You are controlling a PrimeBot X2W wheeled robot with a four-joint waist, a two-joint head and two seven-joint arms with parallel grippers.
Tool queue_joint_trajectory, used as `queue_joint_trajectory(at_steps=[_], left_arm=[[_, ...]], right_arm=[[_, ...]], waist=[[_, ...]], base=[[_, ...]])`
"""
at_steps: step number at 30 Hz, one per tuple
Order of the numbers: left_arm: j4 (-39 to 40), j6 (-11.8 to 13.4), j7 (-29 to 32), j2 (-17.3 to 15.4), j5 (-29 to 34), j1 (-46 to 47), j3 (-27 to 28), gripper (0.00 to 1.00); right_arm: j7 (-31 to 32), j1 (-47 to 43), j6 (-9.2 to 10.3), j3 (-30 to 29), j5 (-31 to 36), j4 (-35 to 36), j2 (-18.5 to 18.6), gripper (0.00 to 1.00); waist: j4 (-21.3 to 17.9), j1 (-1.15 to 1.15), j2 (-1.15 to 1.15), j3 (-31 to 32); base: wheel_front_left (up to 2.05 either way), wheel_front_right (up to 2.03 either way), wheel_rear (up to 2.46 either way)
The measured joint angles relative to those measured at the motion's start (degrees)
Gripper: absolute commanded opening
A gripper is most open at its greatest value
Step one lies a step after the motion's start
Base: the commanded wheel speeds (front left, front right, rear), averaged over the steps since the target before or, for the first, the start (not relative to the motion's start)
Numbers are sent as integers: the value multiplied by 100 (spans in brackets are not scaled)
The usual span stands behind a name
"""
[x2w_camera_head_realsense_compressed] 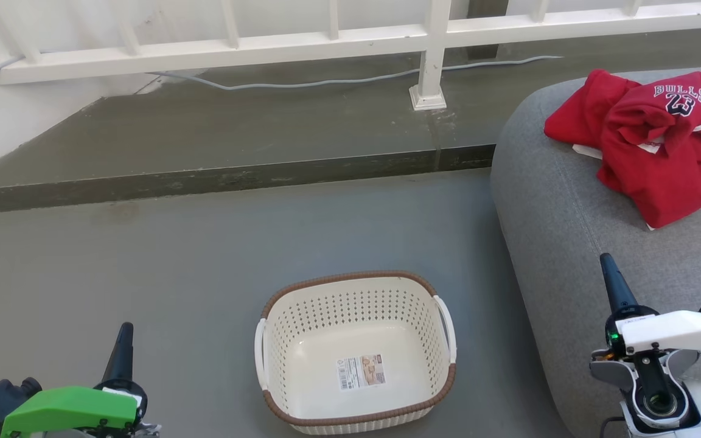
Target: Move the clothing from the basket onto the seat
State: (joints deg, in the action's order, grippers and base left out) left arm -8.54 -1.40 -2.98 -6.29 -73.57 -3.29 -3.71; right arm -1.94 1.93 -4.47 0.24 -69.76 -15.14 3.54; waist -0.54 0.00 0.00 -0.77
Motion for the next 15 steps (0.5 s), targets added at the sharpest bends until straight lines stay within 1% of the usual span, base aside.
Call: queue_joint_trajectory(at_steps=[12, 15], left_arm=[[-218, -194, 220, 19, -815, 180, 138, 0], [-252, -258, 266, 21, -1029, 242, 166, 0]], right_arm=[[210, 4, -58, -180, -907, -12, 8, 0], [263, 14, -107, -214, -1155, -16, 9, 0]], waist=[[20, 0, 0, 22], [25, 0, 0, 28]], base=[[0, 0, 0], [0, 0, 0]])
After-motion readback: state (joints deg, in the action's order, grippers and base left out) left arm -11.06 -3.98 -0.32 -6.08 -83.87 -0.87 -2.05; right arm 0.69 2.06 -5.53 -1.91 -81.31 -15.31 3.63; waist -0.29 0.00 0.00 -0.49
